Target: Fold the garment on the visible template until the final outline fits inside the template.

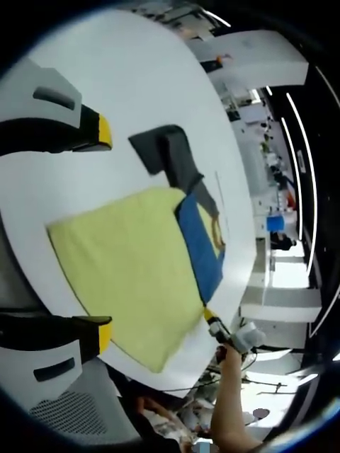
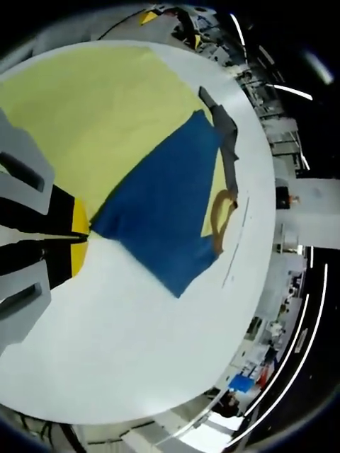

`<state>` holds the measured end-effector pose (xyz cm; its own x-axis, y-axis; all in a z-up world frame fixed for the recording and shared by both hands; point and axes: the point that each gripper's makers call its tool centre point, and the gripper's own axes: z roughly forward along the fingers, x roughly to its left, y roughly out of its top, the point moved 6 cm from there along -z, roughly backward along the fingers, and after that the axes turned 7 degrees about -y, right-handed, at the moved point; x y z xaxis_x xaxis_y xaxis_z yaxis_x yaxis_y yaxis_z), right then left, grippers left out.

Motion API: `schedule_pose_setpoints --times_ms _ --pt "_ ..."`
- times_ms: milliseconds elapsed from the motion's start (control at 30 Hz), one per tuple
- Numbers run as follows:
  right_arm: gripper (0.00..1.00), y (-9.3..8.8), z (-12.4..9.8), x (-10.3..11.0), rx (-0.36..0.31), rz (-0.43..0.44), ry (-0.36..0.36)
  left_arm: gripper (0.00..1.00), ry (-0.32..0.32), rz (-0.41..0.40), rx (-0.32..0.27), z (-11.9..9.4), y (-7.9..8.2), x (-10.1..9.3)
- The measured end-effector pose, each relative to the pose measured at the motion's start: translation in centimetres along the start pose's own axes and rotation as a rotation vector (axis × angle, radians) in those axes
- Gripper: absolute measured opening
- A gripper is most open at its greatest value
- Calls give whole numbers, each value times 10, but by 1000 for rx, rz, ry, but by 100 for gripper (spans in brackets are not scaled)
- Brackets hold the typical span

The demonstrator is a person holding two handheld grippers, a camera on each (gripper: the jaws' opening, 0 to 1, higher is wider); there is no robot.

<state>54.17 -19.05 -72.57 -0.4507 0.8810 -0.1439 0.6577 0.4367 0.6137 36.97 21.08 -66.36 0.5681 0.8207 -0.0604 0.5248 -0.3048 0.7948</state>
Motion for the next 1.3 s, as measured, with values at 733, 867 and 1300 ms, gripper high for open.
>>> schedule_pose_setpoints --times_ms 733,867,1300 --pt "0 -8 -1 -33 38 -6 -32 91 16 -28 18 2 -5 8" --pt "0 -10 -2 -35 43 -6 -34 90 20 -41 16 2 -5 9" --pt "31 0 -9 -33 -43 52 -7 89 24 -46 14 3 -2 15"
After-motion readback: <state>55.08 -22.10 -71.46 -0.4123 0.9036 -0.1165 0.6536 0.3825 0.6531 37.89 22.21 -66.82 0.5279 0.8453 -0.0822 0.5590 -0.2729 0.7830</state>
